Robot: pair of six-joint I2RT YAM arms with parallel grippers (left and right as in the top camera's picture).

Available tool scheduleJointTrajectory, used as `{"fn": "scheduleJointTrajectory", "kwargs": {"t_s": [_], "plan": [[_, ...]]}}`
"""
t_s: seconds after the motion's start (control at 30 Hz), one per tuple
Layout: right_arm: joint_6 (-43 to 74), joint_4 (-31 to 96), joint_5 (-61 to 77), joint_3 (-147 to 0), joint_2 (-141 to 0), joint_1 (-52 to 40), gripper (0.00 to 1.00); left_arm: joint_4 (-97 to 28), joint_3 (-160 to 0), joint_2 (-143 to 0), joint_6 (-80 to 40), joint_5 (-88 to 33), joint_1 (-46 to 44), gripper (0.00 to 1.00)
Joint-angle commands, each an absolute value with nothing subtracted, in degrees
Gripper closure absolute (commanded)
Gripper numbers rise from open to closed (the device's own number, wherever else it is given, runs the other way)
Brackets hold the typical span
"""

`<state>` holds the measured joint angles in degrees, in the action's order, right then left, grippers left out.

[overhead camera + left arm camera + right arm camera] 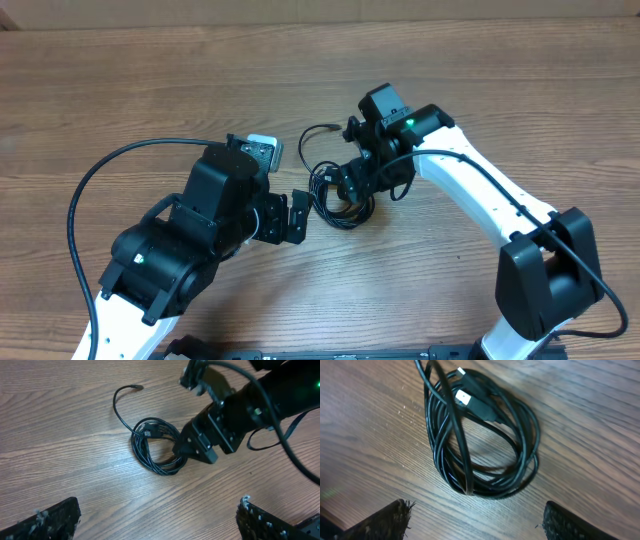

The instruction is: Untangle cables

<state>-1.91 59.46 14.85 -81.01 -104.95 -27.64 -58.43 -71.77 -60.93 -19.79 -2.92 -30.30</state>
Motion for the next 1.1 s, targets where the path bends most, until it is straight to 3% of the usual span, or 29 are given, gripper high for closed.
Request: {"fn": "scheduleJointTrajectory", "kwargs": {"t_s": [0.0, 0.33, 0.5, 0.53, 0.63, 1.07], "plan": [[-6.1, 57.0, 16.8, -78.4, -103.9, -27.6, 0.16, -58.2, -73.7, -61.0, -20.2, -2.4, -30.4, 0.00], [-6.1, 44.8, 16.6, -70.9, -103.9, -27.6, 0.17, -58.4, -75.0, -61.0, -20.2, -2.6, -30.4, 0.00], [-5.8, 41.5, 16.6, -70.4, -104.0, -27.6, 0.59, -58.5, -76.1, -61.0, -20.2, -2.6, -30.4, 0.00], [-5.4, 40.7, 16.5, -70.4, -104.0, -27.6, 0.75, -58.5, -76.3, -61.0, -20.1, -3.0, -30.4, 0.00], [-3.8, 39.5, 15.0, -70.4, -104.0, -27.6, 0.96, -58.5, -76.6, -61.0, -20.1, -3.0, -30.4, 0.00], [-2.8, 35.8, 13.6, -70.6, -104.0, -27.6, 0.96, -60.0, -76.7, -61.0, -19.3, -3.0, -30.4, 0.00]]}}
